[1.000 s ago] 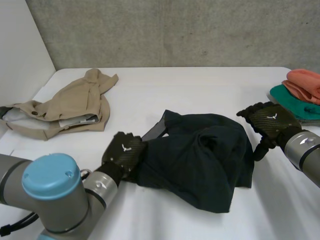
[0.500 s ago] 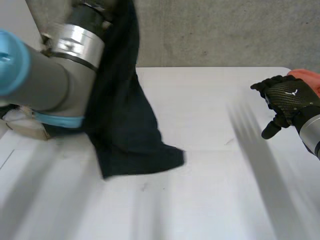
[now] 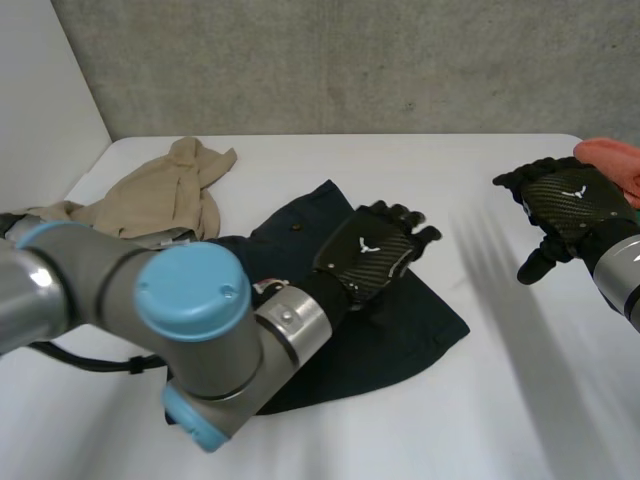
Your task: Fold the laundry.
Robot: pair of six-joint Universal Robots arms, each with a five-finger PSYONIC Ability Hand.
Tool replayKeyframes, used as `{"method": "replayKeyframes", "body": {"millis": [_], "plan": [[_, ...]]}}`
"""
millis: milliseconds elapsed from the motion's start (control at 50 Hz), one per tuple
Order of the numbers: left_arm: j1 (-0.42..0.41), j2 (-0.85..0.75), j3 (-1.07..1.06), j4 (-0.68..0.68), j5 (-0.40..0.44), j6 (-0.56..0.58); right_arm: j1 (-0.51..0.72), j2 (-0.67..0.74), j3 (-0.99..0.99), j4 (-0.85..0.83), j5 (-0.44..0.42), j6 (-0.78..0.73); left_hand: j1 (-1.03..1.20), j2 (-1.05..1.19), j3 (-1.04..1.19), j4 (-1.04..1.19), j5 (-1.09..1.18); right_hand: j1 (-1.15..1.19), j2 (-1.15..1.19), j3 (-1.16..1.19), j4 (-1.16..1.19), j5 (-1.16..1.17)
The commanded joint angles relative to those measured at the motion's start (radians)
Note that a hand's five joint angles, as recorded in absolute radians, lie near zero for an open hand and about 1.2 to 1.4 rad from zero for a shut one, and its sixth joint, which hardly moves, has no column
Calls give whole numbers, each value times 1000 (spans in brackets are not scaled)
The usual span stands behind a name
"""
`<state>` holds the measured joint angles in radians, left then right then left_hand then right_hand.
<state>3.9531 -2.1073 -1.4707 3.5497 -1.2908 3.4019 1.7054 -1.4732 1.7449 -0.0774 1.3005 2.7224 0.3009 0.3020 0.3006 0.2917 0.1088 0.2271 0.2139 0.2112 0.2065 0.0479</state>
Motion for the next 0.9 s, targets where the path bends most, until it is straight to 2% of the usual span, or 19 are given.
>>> {"method": "replayKeyframes", "body": {"millis": [20,140,160,220,260,400,480,600,680,720,760,780,900], "plan": [[35,239,-183,-12,-146,48,11,-1,-1,28,-67,-59,7,5,7,16,24,-53,-39,-37,-32,-48],[37,369,-351,-26,-336,51,66,13,42,100,-125,-235,42,40,42,51,59,-53,-39,-37,-32,-48],[37,391,-396,-43,-391,53,80,20,45,102,-127,-256,129,128,129,138,147,-53,-39,-37,-32,-48],[41,402,-477,-102,-471,53,128,97,51,102,-121,-320,297,295,297,306,314,75,88,91,95,80],[46,399,-503,-144,-493,53,140,146,51,99,-121,-348,315,314,315,324,332,110,123,126,131,115],[164,395,-585,-302,-492,40,146,244,50,9,-155,-397,309,308,309,318,327,196,209,211,216,200],[210,391,-609,-288,-479,40,149,300,48,-82,-167,-400,300,299,300,309,318,251,264,267,272,256],[281,380,-626,-213,-404,40,172,359,36,-157,-168,-401,315,314,315,324,332,409,423,425,430,414],[293,334,-626,-183,-371,40,175,392,25,-182,-167,-405,315,314,315,324,332,474,487,490,495,479],[294,322,-623,-181,-366,42,175,398,21,-188,-168,-403,318,317,318,327,335,577,590,592,597,581],[296,319,-622,-176,-363,43,177,398,19,-196,-170,-400,329,328,330,339,347,905,918,921,925,909],[298,317,-617,-169,-363,42,177,396,19,-202,-170,-400,414,413,414,423,431,1139,1152,1154,1159,1143],[291,265,-606,-117,-361,50,183,392,21,-228,-164,-394,893,891,893,902,910,1169,1182,1185,1190,1174]]}}
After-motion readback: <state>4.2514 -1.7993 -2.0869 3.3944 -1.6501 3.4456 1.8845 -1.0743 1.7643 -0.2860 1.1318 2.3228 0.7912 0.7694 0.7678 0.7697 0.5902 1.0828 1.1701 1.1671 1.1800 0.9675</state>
